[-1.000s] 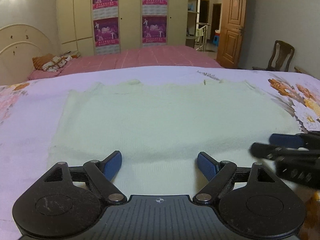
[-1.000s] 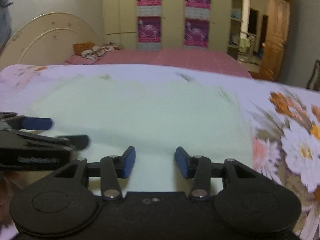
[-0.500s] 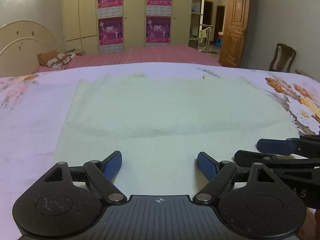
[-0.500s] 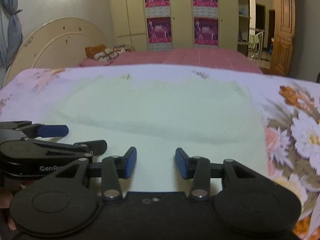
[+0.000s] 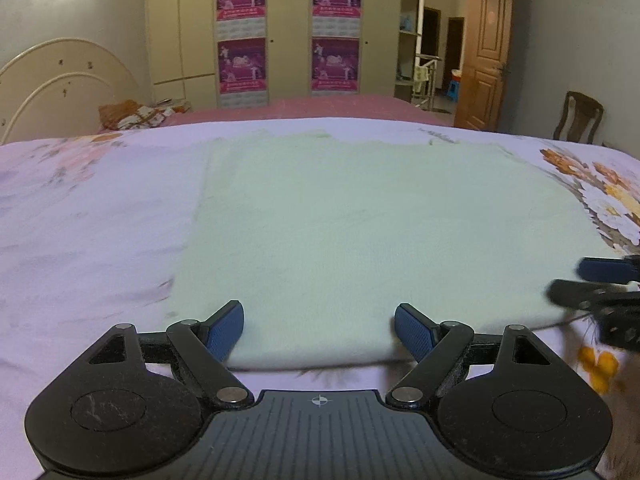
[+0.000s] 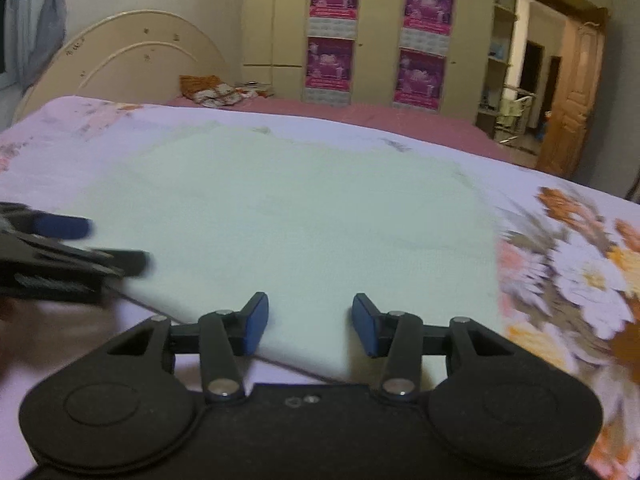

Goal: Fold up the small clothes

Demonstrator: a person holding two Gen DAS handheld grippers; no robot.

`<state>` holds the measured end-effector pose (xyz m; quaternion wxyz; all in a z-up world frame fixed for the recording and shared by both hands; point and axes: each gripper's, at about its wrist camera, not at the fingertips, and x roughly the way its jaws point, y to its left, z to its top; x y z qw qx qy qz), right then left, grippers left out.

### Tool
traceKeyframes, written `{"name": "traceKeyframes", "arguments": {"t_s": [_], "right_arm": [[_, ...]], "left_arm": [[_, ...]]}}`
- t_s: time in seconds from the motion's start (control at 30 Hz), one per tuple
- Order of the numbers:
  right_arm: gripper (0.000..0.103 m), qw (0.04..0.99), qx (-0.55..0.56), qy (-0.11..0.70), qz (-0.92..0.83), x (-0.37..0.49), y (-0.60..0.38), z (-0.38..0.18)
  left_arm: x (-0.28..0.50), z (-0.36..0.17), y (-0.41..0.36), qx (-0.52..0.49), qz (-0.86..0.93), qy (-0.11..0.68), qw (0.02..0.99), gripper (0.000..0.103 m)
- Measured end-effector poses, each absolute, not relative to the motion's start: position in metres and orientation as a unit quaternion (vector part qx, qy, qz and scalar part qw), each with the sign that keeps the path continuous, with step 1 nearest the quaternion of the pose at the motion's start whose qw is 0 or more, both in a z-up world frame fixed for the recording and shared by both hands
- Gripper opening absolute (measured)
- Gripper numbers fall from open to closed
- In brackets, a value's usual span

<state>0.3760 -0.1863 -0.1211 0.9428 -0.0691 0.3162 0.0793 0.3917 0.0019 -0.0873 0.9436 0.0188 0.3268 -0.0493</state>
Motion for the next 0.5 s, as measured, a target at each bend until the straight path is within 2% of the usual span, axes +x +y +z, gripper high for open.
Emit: {"name": "traceKeyframes", "arguments": {"t_s": [0.43, 0.5], "right_arm": [[0.045, 0.946, -0.048, 0.318, 0.042, 0.354, -0.226, -0.124], [0.044, 0.947, -0.053, 0.314, 0.038, 0.353, -0.22, -0.117]], "left_arm": [[0.381, -0.085, 0.014, 0.018, -0.033, 0.33, 0.943, 0.082], [0.374, -0.073, -0.003, 0.027, -0.034, 0.306, 0.951, 0.082]]}}
